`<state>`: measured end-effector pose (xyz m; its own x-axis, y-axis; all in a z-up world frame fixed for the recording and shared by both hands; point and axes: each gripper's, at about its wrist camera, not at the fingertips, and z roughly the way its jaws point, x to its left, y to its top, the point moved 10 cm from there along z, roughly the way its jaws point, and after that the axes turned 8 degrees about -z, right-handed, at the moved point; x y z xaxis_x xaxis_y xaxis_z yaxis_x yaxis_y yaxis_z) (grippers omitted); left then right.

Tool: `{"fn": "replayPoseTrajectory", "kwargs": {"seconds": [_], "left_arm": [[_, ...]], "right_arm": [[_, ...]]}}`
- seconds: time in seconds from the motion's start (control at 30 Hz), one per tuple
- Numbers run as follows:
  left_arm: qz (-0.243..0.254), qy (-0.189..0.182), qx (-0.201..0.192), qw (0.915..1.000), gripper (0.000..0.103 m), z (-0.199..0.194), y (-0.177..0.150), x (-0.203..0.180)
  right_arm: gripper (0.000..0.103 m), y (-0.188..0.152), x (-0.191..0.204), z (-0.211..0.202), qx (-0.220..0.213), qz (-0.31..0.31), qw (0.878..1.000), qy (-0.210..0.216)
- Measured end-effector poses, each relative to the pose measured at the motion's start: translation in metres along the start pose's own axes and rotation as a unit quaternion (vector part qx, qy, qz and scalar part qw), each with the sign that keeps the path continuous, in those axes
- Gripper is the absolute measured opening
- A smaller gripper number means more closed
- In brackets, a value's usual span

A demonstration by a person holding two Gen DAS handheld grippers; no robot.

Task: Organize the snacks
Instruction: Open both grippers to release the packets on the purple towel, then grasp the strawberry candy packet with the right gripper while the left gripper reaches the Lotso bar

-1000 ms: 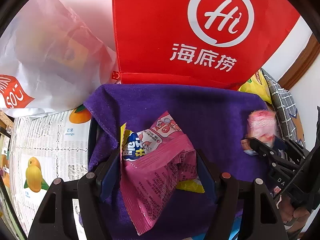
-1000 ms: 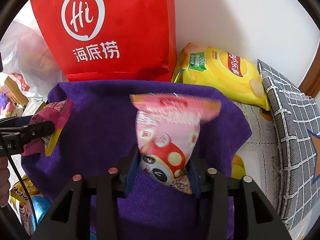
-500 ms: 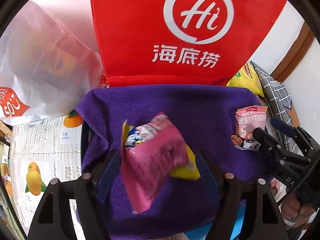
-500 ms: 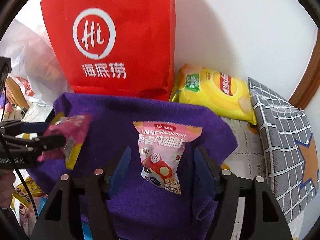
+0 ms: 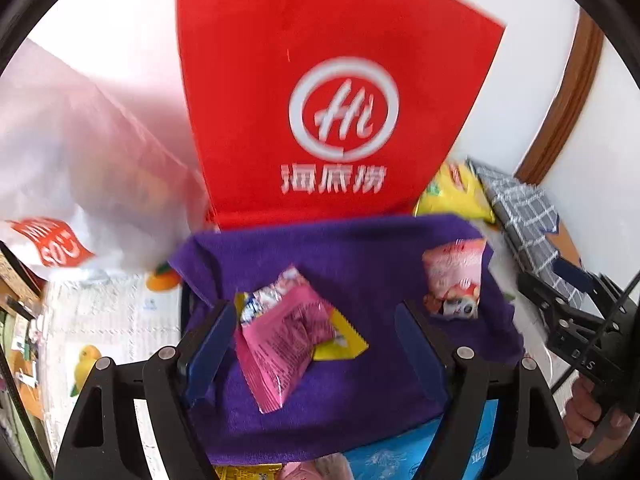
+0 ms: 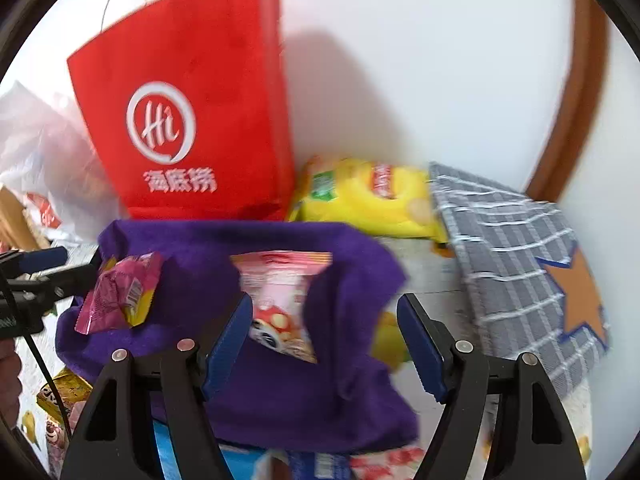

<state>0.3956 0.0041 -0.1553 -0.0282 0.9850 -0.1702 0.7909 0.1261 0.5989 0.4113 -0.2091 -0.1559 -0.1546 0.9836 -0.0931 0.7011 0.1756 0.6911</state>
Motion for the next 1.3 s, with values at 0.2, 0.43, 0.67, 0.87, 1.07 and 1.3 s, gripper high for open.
{"fn": "replayPoseTrajectory", "kwargs": {"seconds": [0.2, 0.43, 0.67, 0.87, 1.07, 1.3], "left_arm": [[0.007, 0.011, -0.035, 0.9993, 0.080, -0.032, 0.005, -0.002], [-0.003, 0.004, -0.029, 0.9996, 0.080, -0.064, -0.019, -0.002], [-0.025, 0.001, -0.027, 0.9993, 0.080, -0.103, -0.051, 0.005], [-0.041, 0.007, -0.029, 0.9987, 0.080, -0.126, -0.077, 0.018], [-0.077, 0.011, -0.029, 0.9966, 0.080, -0.132, -0.102, 0.042], [-0.100, 0.011, -0.014, 0.9948, 0.080, -0.122, -0.120, 0.058]], "right_arm": [[0.075, -0.005, -0.022, -0.044, -0.041, 0.021, 0.999, -0.015], [0.080, -0.024, -0.033, -0.084, -0.052, 0.051, 0.997, 0.007], [0.084, -0.056, -0.038, -0.115, -0.041, 0.076, 0.996, 0.002], [0.084, -0.078, -0.028, -0.138, -0.048, 0.066, 0.996, 0.042], [0.084, -0.096, -0.038, -0.147, -0.057, 0.058, 0.997, 0.019], [0.076, -0.124, -0.049, -0.115, -0.016, 0.080, 0.996, 0.041]]}}
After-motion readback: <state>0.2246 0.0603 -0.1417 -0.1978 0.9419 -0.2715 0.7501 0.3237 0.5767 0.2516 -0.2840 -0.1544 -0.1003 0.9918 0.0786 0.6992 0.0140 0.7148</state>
